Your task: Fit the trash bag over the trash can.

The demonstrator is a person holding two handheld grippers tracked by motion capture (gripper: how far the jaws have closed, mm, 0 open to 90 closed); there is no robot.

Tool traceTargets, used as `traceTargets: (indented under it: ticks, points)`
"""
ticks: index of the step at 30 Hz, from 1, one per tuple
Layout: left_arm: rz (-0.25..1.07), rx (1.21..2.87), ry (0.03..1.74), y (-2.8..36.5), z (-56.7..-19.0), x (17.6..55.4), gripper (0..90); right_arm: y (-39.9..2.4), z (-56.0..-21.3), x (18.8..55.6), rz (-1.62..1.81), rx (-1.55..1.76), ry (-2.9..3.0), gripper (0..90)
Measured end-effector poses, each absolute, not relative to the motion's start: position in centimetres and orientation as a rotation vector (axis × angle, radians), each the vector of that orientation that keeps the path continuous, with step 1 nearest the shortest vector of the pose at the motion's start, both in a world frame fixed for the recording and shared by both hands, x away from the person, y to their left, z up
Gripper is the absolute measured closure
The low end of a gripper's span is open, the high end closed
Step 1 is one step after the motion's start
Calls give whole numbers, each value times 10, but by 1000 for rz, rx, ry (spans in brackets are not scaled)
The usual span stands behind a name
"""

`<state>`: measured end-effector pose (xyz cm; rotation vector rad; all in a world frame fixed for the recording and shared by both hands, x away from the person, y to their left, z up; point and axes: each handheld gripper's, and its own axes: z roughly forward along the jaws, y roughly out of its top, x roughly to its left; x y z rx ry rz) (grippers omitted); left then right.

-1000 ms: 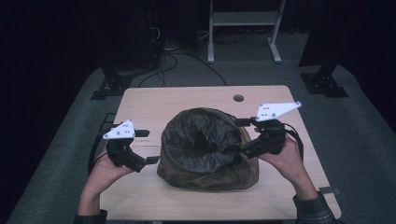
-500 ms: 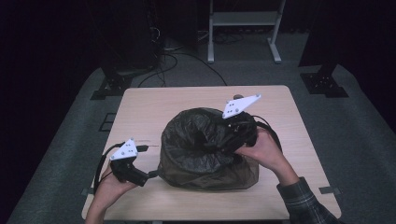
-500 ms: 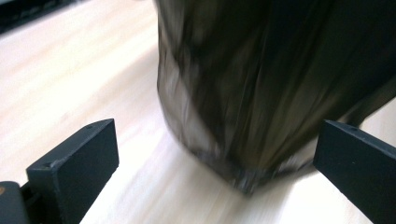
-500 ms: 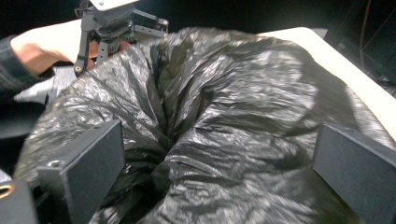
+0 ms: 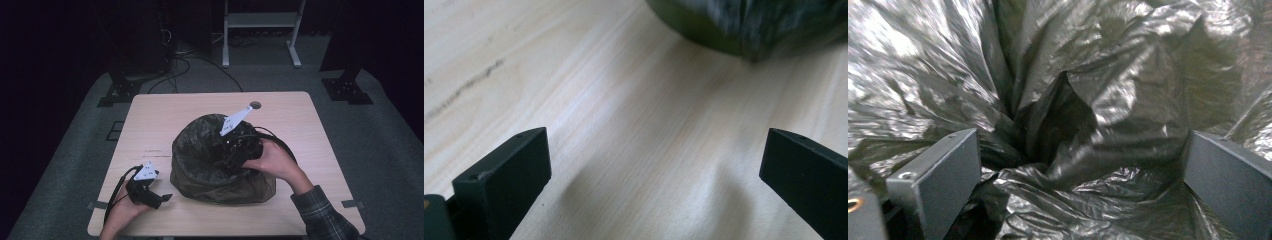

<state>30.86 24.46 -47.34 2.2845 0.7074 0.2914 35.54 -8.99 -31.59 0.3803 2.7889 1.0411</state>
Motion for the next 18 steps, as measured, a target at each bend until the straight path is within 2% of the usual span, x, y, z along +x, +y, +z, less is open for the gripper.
traceTargets:
  ticks: [3,18]
  points:
    - [289,2323,715,242,-478,310,0,-85,-320,356,939,369,2810,11]
    - [313,2261,706,248,-483,308,0,-70,-325,358,604,362,2944,28]
